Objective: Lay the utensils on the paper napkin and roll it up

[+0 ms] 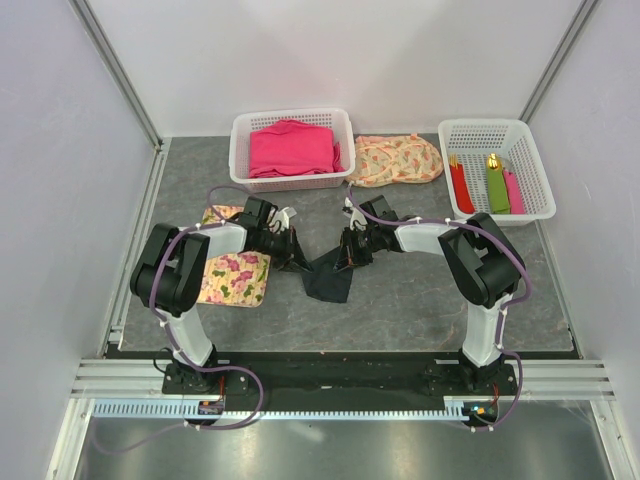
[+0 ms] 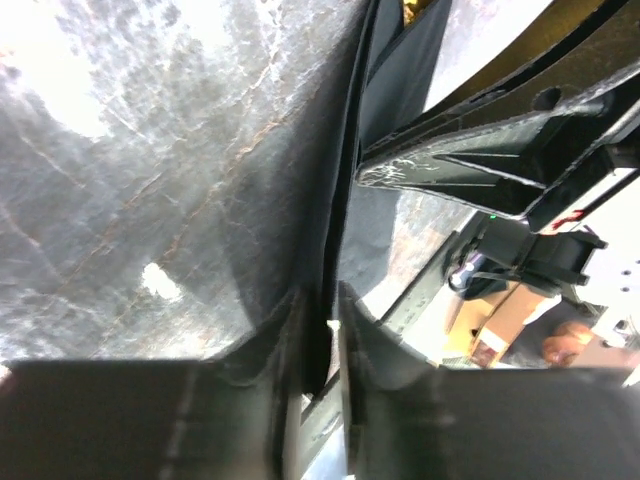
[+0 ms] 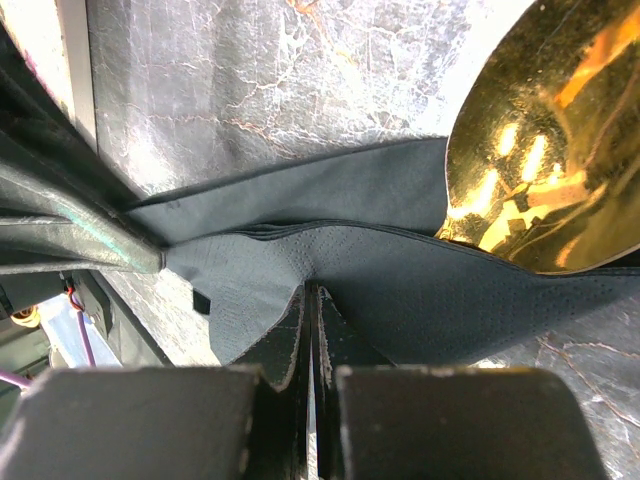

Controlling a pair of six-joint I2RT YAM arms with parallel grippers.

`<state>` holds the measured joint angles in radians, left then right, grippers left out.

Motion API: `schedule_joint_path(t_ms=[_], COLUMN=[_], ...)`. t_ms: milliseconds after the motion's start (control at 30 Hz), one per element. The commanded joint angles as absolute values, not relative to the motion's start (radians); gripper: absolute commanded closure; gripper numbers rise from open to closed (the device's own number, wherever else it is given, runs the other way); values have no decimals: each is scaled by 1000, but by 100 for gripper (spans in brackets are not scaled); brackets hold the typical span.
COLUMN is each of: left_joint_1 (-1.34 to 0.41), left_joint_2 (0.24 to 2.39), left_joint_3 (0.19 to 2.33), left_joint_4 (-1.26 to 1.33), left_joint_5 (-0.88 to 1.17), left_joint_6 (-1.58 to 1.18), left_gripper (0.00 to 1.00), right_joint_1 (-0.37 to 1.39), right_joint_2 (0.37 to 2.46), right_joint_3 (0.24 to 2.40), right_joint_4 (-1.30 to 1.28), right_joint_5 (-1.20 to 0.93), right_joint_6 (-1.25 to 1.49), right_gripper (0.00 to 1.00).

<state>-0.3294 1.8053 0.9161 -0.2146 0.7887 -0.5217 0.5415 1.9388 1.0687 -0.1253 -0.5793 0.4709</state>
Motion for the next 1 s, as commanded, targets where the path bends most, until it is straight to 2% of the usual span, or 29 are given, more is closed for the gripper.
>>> schedule_joint_path(t_ms=[0,200,533,967], left_joint_1=[-345,-396,-494,-512], left_joint_2=[1752,1756,1845,1896], left_joint_3=[940,974,914,905], left_joint_4=[-201,-124,150,6], left_joint_5=[862,914,859,707], left_joint_6=[-517,-604,-869,-801], left_gripper=[97,98,98,98], right_joint_1=[554,554,554,554], right_joint_2=[2002,2005,1994,1968], right_joint_3=[1043,1045,1034,1034], right_joint_4=[-224,-221,-216,-210], right_joint_5=[-485,-483,-479,-477], right_joint_6=[436,443,468,480], right_gripper=[100,100,100,100])
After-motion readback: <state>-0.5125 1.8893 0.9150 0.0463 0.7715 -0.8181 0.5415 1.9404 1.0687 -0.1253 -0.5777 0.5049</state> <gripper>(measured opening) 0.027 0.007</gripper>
